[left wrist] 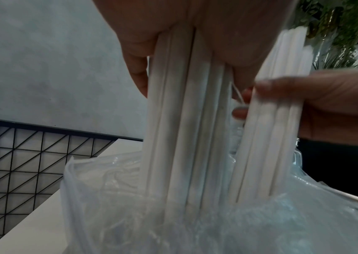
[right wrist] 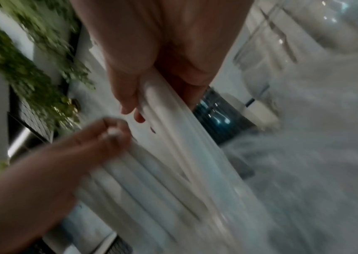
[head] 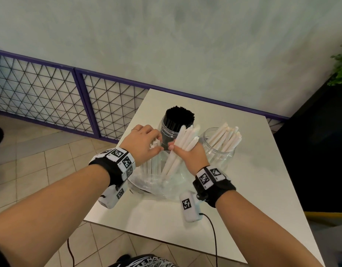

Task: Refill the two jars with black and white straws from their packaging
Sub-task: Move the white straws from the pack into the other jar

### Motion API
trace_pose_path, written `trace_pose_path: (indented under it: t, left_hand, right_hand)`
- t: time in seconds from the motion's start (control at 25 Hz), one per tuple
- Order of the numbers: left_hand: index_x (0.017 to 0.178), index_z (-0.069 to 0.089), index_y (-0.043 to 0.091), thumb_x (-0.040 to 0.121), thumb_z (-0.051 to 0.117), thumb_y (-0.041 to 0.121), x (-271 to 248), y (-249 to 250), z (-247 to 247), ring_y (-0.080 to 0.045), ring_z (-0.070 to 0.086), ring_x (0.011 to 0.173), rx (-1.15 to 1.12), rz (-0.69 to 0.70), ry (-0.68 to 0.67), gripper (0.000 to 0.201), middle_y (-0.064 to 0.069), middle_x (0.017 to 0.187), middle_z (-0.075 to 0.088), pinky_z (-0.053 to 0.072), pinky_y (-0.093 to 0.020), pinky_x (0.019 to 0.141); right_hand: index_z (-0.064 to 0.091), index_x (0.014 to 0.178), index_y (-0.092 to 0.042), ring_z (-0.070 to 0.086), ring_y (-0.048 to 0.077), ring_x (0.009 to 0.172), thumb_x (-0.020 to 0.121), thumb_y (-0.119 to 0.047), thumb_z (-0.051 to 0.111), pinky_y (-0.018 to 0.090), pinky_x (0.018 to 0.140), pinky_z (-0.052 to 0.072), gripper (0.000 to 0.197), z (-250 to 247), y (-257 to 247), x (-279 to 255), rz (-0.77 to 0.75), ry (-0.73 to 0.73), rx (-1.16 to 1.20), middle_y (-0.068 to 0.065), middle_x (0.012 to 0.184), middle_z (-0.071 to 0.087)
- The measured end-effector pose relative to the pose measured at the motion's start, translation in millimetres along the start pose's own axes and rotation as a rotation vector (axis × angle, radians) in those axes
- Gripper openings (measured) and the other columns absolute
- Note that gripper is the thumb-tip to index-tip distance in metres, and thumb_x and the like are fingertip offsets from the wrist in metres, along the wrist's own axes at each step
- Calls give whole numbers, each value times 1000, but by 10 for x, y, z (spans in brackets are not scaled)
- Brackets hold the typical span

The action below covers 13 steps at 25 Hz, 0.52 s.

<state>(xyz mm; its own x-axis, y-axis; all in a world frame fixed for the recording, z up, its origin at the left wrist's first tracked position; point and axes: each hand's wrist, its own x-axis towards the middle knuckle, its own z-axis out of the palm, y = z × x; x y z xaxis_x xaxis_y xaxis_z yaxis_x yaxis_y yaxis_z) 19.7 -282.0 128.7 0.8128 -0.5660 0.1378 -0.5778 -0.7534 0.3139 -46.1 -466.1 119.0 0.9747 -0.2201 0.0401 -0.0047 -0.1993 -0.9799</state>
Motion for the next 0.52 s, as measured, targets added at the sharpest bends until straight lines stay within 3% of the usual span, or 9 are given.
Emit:
trace_pose_path:
  t: [0.08,0.2,0.4,0.52]
  left_hand:
    - [109,55,29,78,39,63,25,-9,-6,-23,44,106,6,-10,-16,49,5,107,52,35,-34,96]
    - [112,54,28,87,55,49,47,-18,-13,-24,42,109,-15,-18,-11,33,4,111,52,32,-33,99]
    - [114,54,26,88,56,46,55,10,-27,-23,42,108,-18,-24,-12,33,3,112,52,33,-34,99]
    - [113,55,26,87,54,48,49,6,-25,-24,43,107,-21,-22,-19,34,3,111,52,34,-34,98]
  right_hand:
    - [75,90,-16,69,13,91,82,-19,72,23,78,54,9,-199,-298,-10,-47,46,9,2,92,75]
    - [72,81,-15,70,21,91,85,-10,66,29,81,56,9,-614,-763,17,-202,164,83,11,92,74]
    - [73,76,-23,67,24,95,81,-23,68,37,86,51,8,-1301,-941,239,-308,319,-64,9,94,73]
    - [73,79,-12,65,12,82,77,-29,70,23,74,49,18,-1334,-715,369,-201,370,-170,4,90,71]
